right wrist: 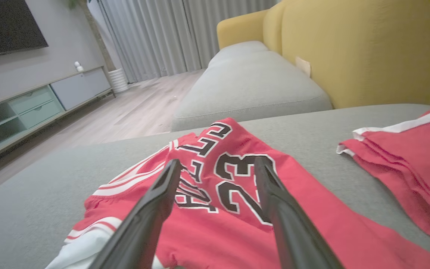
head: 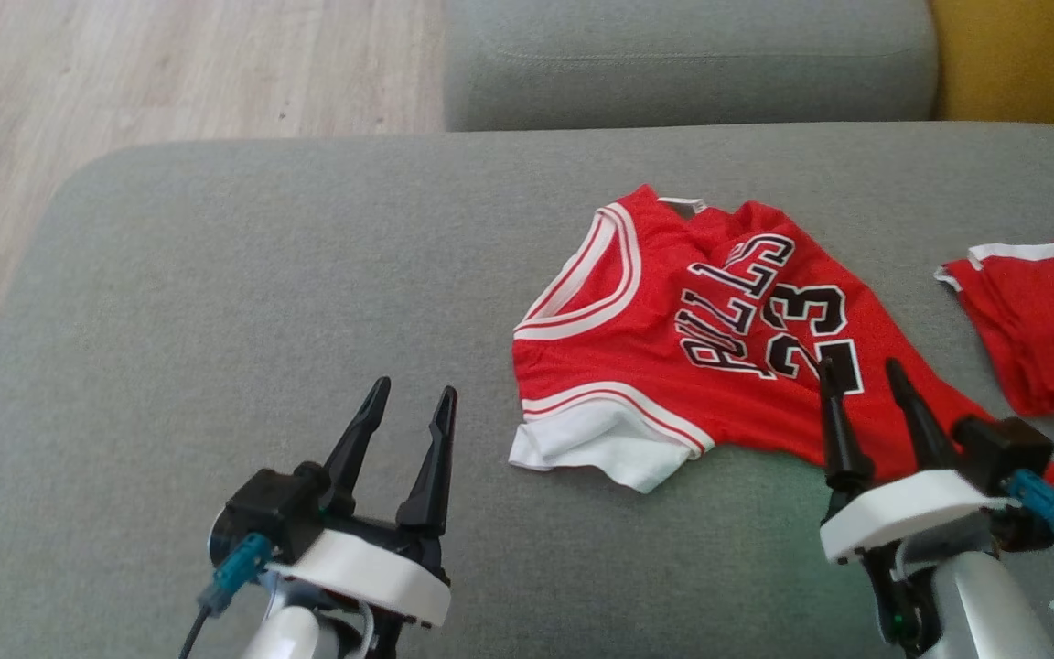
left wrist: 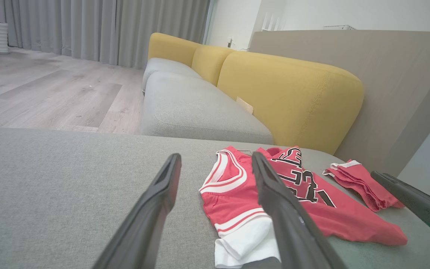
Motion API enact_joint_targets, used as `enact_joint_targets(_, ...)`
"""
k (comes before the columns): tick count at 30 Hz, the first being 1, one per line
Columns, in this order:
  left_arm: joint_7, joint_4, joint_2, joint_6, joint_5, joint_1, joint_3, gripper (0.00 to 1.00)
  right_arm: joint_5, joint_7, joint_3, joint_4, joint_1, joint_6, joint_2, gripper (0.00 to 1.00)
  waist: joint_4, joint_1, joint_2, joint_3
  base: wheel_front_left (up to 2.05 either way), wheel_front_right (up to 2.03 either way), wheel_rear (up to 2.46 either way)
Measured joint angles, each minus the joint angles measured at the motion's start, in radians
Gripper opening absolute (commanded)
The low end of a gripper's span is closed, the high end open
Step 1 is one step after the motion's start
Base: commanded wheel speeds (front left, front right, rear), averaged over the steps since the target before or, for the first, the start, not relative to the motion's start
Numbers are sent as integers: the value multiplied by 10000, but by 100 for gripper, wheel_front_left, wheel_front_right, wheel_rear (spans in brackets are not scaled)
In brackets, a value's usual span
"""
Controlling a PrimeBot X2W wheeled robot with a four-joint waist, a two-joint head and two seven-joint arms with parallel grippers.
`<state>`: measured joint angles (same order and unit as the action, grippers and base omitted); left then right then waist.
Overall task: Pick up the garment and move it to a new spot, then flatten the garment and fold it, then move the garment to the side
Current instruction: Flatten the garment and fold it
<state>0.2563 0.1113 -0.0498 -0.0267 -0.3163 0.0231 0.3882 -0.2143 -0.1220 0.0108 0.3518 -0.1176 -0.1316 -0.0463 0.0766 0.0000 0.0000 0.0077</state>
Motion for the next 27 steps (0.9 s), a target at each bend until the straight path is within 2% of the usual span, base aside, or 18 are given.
enact_joint_targets(5,0,-36,0,-13,88,9,0,100,-40,537,550,-815,125,0,-4,100,377,0,0,204,0,0,0)
enact_joint_targets(10,0,12,-2,-88,82,37,161,100,73,1601,1384,-692,-624,0,-8,100,912,0,0,474,0,0,0)
enact_joint_targets(16,0,138,0,-86,-46,176,385,100,-6,2744,2366,656,-2175,0,-29,100,1648,0,0,837,0,0,0)
enact_joint_targets(20,0,203,0,-84,-121,332,560,100,-128,3266,2920,2412,-3296,0,-65,100,2224,0,0,1134,0,0,0)
enact_joint_targets(27,-2,211,2,-71,-268,520,736,100,316,3768,3229,4380,-4408,0,-113,100,2713,0,0,1494,0,0,0)
